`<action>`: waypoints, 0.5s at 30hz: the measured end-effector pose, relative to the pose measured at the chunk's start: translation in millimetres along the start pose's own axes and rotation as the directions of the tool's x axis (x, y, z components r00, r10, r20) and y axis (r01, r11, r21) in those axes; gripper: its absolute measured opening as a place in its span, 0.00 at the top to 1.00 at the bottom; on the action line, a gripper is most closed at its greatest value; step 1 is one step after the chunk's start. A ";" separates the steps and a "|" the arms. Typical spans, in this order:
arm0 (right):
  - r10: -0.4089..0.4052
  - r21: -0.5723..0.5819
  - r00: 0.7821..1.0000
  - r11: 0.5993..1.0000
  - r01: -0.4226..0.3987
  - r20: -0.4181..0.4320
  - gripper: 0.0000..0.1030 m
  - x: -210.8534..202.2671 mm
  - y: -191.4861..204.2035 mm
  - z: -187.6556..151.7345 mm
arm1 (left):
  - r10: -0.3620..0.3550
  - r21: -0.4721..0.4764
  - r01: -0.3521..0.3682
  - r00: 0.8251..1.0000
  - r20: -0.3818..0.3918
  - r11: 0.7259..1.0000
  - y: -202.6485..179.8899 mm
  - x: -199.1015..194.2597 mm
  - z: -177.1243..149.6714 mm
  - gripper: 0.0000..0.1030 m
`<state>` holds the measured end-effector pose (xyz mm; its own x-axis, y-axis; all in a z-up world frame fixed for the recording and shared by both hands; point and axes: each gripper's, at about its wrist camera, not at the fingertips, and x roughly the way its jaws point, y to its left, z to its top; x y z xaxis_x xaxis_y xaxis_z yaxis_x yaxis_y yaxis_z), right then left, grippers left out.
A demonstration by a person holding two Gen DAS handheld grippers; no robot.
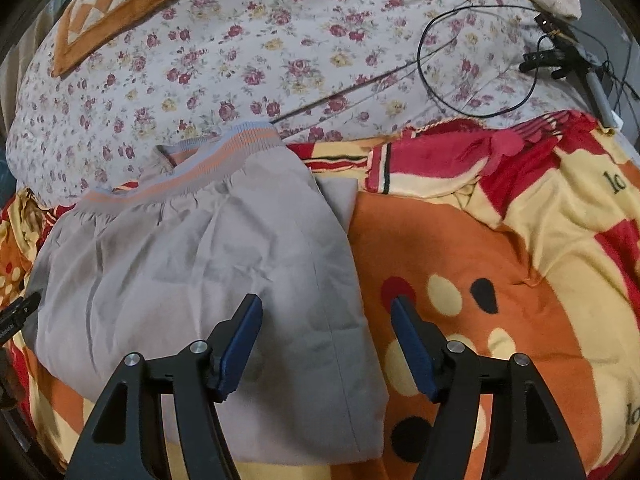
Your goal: Fold large clothes
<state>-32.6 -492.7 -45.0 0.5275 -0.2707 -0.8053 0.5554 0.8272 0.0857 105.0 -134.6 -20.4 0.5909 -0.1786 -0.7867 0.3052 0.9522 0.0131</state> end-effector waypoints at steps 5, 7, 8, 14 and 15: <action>0.060 -0.009 0.998 0.998 -0.060 -0.015 0.34 7.2 5.4 1.2 | 0.006 0.005 -0.006 1.000 -0.002 1.000 -1.7 5.0 1.1 0.21; 0.074 -0.025 0.997 0.997 -0.074 -0.015 0.37 7.2 8.7 0.6 | 0.007 0.008 -0.007 1.000 -0.003 1.000 -2.3 6.7 1.9 0.21; 0.074 -0.038 0.997 0.996 -0.075 -0.013 0.50 7.0 10.5 0.4 | 0.007 0.008 -0.007 1.000 -0.003 1.000 -2.5 7.2 1.8 0.21; 0.051 -0.092 0.997 0.995 -0.046 0.052 0.97 -6.6 12.2 0.1 | 0.004 0.001 -0.004 1.000 -0.004 1.000 -2.9 8.7 2.5 0.21; 0.053 -0.089 0.996 0.995 -0.047 0.065 0.98 -11.5 10.0 -0.5 | 0.003 0.001 -0.003 1.000 -0.003 1.000 -2.9 8.8 2.6 0.21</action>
<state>-33.4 -481.0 -35.1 0.5968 -0.2582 -0.7597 0.4708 0.8794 0.0710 111.2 -139.6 -25.8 0.5894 -0.1749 -0.7887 0.3040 0.9525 0.0160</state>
